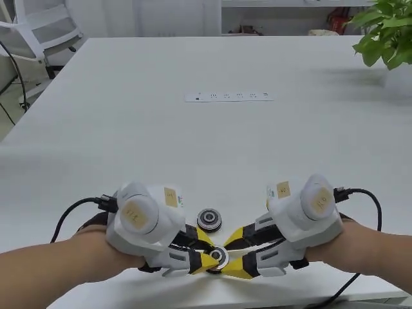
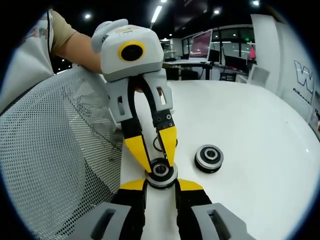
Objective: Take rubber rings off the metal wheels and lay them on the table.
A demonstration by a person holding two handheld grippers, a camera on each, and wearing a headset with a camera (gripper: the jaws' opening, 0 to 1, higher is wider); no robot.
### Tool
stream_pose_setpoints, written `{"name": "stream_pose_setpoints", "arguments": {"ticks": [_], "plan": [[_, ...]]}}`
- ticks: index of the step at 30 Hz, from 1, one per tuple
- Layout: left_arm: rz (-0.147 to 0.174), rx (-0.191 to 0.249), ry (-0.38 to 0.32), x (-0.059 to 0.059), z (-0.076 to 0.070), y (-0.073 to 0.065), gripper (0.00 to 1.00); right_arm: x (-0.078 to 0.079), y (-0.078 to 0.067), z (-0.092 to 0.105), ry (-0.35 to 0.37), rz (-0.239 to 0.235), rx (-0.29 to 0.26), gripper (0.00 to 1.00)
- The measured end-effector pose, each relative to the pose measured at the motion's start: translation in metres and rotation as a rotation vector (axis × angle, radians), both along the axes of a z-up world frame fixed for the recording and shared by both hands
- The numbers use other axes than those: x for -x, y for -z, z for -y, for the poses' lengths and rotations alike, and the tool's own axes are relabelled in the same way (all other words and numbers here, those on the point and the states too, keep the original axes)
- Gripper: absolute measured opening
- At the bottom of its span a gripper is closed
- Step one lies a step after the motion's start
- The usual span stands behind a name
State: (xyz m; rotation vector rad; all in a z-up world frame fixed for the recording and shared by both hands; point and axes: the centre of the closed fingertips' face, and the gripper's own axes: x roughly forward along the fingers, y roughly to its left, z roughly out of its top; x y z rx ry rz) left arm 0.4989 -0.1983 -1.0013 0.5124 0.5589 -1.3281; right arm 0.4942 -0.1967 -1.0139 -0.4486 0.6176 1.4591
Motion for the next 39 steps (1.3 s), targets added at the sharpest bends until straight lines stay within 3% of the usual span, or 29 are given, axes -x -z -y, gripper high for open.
{"name": "stream_pose_setpoints", "arguments": {"ticks": [12, 28, 32, 34, 37, 39], "plan": [[-0.001, 0.003, -0.004, -0.0005, 0.0003, 0.0003, 0.13, -0.0026, 0.0039, 0.0068, 0.003, 0.002, 0.023, 0.11], [0.003, 0.001, -0.011, -0.0008, 0.0004, 0.0006, 0.13, -0.0025, 0.0043, 0.007, 0.028, -0.036, 0.005, 0.11], [0.006, 0.0, -0.013, -0.001, 0.0005, 0.0006, 0.13, -0.0021, 0.0038, 0.007, 0.018, -0.012, 0.013, 0.1], [0.006, -0.001, -0.015, -0.0012, 0.0004, 0.0007, 0.13, -0.0019, 0.0032, 0.0065, -0.018, 0.042, 0.024, 0.11], [0.006, -0.002, -0.015, -0.0011, 0.0004, 0.0007, 0.13, -0.002, 0.0039, 0.0063, -0.018, 0.035, 0.023, 0.11], [0.005, -0.001, -0.016, -0.001, 0.0003, 0.0007, 0.13, -0.0031, 0.0045, 0.007, -0.001, 0.001, 0.008, 0.12]]}}
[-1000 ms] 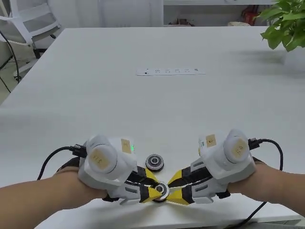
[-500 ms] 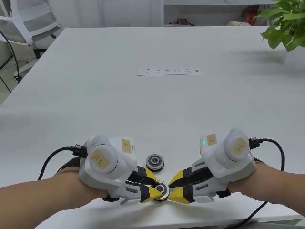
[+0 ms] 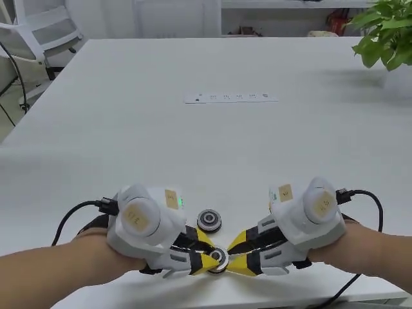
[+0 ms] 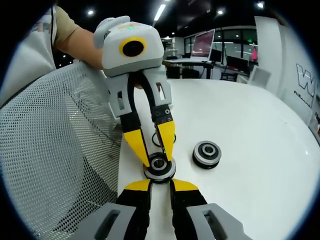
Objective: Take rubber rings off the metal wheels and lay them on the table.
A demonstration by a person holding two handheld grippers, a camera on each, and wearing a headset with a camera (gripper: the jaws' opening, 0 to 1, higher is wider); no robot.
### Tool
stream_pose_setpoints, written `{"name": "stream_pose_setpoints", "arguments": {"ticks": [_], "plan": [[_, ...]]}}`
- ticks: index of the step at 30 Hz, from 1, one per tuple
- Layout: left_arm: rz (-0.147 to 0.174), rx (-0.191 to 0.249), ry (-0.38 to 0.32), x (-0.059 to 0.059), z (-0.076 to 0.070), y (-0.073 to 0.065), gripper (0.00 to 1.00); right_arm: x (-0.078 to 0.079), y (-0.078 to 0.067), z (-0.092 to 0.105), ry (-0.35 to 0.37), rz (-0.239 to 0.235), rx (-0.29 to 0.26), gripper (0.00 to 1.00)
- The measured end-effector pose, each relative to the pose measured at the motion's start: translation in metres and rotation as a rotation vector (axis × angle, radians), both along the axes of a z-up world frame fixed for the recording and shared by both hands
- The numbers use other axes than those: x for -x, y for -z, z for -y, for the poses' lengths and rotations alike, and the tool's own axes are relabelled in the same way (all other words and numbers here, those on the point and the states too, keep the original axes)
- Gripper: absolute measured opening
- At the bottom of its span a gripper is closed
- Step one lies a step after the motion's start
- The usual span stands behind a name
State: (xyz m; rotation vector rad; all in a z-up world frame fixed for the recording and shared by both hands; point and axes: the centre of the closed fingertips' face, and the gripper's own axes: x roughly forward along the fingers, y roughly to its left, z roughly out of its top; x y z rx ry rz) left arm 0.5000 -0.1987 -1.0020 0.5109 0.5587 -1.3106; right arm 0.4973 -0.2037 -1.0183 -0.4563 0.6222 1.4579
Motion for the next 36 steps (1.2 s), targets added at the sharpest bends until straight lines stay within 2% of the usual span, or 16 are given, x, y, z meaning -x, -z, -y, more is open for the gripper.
{"name": "stream_pose_setpoints", "arguments": {"ticks": [1, 3, 6, 10, 12, 16, 29, 36], "plan": [[0.0, 0.0, 0.001, 0.0, 0.0, 0.0, 0.13, -0.0046, 0.0001, 0.0008, 0.015, 0.014, -0.005, 0.15], [-0.001, 0.001, -0.001, 0.0, 0.0, 0.0, 0.13, -0.0074, 0.0001, 0.0016, 0.033, -0.004, -0.014, 0.19], [-0.002, 0.001, -0.003, -0.0001, 0.0, -0.0001, 0.13, -0.0024, 0.0005, 0.0001, 0.023, -0.038, -0.024, 0.16], [-0.004, 0.003, -0.005, -0.0003, 0.0002, 0.0001, 0.13, 0.0006, 0.0013, 0.0001, 0.045, -0.102, -0.044, 0.11], [-0.004, 0.004, -0.006, -0.0003, 0.0002, 0.0002, 0.13, 0.0007, 0.001, 0.0011, 0.052, -0.11, -0.05, 0.1], [-0.003, 0.003, -0.007, -0.0003, 0.0001, 0.0002, 0.13, 0.0019, 0.0002, 0.001, 0.051, -0.116, -0.052, 0.06], [-0.004, 0.003, -0.014, -0.0004, 0.0, 0.0004, 0.13, 0.002, -0.0004, 0.0018, 0.075, -0.148, -0.063, 0.02], [-0.003, 0.003, -0.014, -0.0004, 0.0002, 0.0003, 0.13, 0.0013, -0.0008, 0.0025, 0.077, -0.138, -0.066, 0.0]]}}
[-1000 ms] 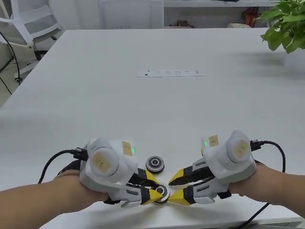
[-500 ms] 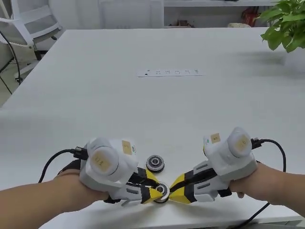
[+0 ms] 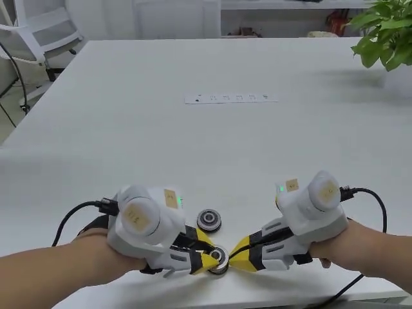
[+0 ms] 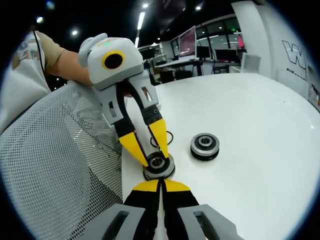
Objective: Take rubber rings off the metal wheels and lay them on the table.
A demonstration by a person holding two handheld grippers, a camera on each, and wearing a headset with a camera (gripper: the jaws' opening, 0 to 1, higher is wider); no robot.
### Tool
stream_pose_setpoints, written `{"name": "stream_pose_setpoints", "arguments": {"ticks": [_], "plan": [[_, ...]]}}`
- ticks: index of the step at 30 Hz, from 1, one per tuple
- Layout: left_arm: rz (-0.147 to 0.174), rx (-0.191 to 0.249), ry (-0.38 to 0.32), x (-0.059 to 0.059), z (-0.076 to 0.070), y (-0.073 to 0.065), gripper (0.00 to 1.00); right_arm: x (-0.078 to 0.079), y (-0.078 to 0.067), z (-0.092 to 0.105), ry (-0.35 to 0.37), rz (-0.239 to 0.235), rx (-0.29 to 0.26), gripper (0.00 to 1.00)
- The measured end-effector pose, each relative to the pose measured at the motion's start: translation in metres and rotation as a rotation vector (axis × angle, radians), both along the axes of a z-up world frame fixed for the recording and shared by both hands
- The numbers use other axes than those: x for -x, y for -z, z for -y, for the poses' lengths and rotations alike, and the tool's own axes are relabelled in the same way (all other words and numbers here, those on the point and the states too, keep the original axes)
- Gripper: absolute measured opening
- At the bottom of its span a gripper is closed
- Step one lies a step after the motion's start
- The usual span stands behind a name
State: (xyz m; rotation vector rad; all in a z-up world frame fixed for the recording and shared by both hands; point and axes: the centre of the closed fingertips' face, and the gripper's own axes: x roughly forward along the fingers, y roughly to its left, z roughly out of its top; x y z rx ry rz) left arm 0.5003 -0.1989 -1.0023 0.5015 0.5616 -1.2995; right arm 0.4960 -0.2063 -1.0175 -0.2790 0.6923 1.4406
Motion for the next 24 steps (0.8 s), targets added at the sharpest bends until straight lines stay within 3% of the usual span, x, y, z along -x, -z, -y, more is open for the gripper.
{"name": "stream_pose_setpoints", "arguments": {"ticks": [12, 15, 24], "plan": [[0.0, 0.002, 0.001, 0.0, 0.0, 0.0, 0.13, -0.001, 0.001, 0.006, 0.025, -0.034, -0.004, 0.0], [0.0, 0.004, 0.001, 0.0, 0.0, 0.0, 0.13, -0.002, -0.005, 0.003, 0.032, -0.031, -0.034, 0.09], [-0.001, 0.006, 0.001, -0.001, 0.0, 0.0, 0.12, 0.002, -0.004, -0.009, -0.006, 0.016, -0.031, 0.24]]}}
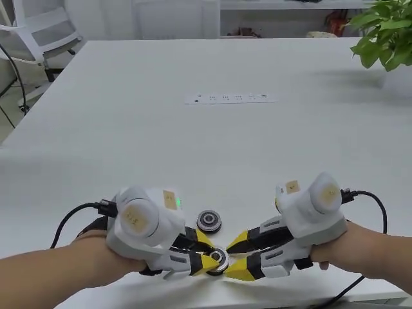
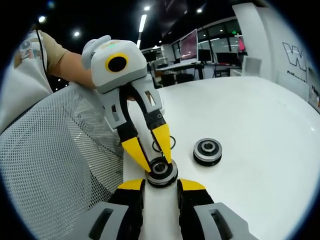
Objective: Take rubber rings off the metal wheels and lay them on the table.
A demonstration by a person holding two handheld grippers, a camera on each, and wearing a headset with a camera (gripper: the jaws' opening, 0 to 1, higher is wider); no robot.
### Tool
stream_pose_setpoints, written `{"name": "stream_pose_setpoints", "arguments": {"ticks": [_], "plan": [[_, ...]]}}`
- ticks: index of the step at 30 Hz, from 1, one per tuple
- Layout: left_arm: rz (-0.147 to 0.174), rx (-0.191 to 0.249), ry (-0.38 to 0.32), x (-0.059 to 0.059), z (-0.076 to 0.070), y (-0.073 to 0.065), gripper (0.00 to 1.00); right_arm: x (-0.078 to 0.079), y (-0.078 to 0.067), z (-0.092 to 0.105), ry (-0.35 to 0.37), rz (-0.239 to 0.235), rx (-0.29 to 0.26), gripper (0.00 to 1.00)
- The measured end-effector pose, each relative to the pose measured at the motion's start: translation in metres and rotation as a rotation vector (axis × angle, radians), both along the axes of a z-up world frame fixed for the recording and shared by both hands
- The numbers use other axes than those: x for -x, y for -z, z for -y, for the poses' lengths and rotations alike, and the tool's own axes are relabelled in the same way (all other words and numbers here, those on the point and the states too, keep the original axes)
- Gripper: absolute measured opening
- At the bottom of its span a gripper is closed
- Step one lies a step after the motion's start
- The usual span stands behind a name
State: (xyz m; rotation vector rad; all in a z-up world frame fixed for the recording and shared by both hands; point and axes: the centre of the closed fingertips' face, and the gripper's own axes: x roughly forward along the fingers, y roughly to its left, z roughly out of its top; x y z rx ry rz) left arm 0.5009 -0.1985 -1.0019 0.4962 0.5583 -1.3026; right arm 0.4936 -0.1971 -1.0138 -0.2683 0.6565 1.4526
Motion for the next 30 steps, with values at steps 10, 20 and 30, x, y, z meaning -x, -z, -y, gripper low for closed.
{"name": "stream_pose_setpoints", "arguments": {"ticks": [10, 20, 30], "plan": [[-0.001, 0.002, -0.002, 0.0, 0.0, 0.0, 0.12, -0.002, 0.004, -0.001, -0.031, 0.064, 0.022, 0.22], [-0.001, 0.004, -0.005, 0.0, 0.0, 0.0, 0.12, -0.004, 0.007, 0.009, -0.031, 0.083, 0.053, 0.05], [-0.001, 0.004, -0.009, 0.0, 0.0, 0.0, 0.12, -0.006, 0.006, 0.009, 0.02, 0.014, 0.043, 0.0]]}}
